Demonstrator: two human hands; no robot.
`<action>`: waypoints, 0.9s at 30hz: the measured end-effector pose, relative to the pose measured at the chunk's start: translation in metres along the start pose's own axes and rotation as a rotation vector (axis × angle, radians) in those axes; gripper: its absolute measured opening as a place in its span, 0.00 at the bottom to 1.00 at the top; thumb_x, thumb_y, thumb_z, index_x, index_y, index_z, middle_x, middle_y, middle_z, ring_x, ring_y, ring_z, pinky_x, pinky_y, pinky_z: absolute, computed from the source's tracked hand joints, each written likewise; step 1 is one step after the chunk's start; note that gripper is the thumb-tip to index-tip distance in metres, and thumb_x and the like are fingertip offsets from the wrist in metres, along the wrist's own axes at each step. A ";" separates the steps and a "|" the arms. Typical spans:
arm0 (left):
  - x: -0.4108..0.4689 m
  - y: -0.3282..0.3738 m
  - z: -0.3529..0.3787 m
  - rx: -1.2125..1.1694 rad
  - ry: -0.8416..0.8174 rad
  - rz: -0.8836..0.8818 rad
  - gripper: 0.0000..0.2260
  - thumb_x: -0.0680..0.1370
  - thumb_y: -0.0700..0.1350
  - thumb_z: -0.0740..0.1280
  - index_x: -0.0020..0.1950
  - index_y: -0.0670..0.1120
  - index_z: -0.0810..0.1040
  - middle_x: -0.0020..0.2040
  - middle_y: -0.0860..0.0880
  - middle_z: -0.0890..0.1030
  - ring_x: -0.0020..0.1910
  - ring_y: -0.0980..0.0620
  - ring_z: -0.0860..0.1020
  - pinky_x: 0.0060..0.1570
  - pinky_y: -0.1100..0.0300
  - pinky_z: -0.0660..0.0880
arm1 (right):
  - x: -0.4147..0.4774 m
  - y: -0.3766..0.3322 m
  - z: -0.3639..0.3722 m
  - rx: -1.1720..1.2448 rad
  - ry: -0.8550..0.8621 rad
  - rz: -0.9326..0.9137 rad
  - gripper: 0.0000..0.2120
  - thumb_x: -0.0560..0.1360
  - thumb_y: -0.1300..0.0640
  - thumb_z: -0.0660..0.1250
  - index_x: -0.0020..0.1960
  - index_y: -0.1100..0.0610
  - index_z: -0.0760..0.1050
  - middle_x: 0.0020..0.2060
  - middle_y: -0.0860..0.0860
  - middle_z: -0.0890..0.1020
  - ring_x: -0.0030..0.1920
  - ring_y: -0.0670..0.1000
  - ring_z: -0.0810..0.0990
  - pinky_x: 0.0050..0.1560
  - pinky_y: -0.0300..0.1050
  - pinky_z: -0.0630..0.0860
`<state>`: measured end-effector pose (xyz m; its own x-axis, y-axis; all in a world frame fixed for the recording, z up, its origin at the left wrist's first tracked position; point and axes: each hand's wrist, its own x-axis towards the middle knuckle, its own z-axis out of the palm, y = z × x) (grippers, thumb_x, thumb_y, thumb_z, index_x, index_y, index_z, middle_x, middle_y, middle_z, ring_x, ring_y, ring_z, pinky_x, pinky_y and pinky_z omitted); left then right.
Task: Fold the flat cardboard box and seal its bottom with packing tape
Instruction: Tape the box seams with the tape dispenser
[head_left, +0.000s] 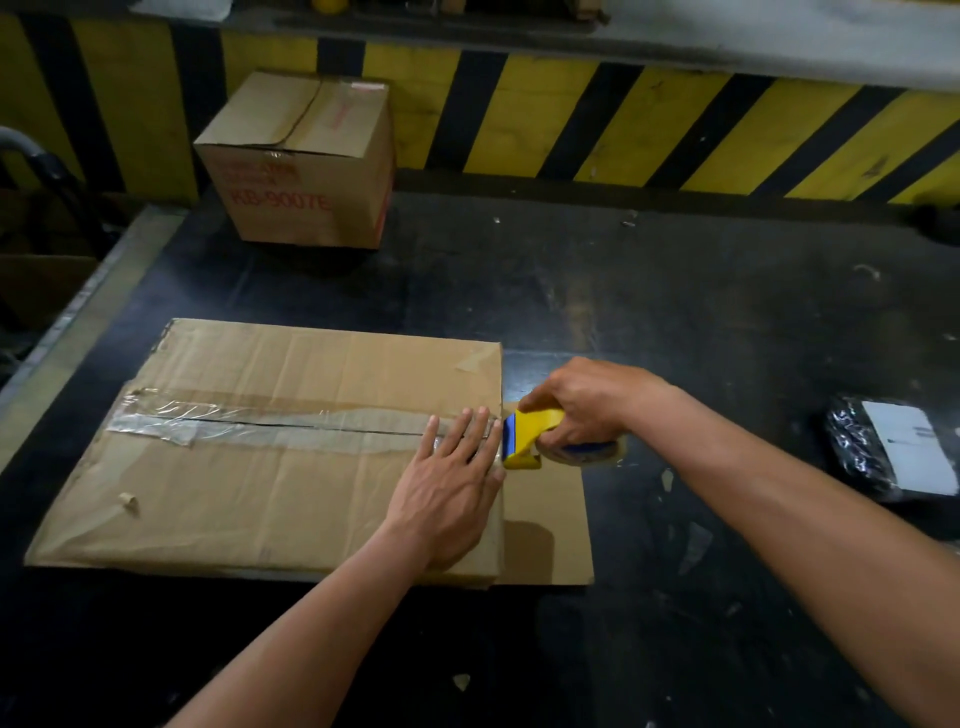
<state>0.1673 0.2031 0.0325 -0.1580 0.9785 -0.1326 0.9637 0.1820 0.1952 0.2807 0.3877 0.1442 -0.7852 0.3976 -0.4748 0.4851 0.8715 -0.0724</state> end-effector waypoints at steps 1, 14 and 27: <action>0.000 0.000 -0.001 0.000 -0.005 0.001 0.27 0.85 0.58 0.36 0.83 0.51 0.39 0.82 0.51 0.38 0.80 0.52 0.33 0.79 0.46 0.34 | 0.002 -0.002 -0.001 0.006 -0.002 0.015 0.29 0.68 0.37 0.70 0.69 0.37 0.72 0.62 0.46 0.80 0.57 0.52 0.79 0.52 0.51 0.80; -0.001 0.006 -0.005 0.040 -0.026 -0.011 0.27 0.85 0.58 0.38 0.82 0.51 0.39 0.81 0.53 0.37 0.80 0.53 0.33 0.78 0.47 0.33 | -0.001 -0.021 -0.010 -0.059 0.017 0.070 0.24 0.66 0.39 0.74 0.61 0.44 0.80 0.53 0.48 0.84 0.50 0.53 0.81 0.49 0.52 0.82; -0.001 0.002 -0.007 0.068 -0.072 0.023 0.28 0.85 0.60 0.36 0.82 0.51 0.36 0.82 0.52 0.36 0.80 0.51 0.33 0.79 0.47 0.35 | -0.032 -0.003 0.014 0.142 0.019 0.094 0.25 0.72 0.45 0.72 0.69 0.39 0.74 0.63 0.45 0.80 0.60 0.50 0.77 0.55 0.46 0.73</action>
<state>0.1681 0.2031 0.0402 -0.1216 0.9724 -0.1992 0.9797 0.1497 0.1330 0.3098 0.3682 0.1478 -0.7405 0.4820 -0.4683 0.6052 0.7813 -0.1528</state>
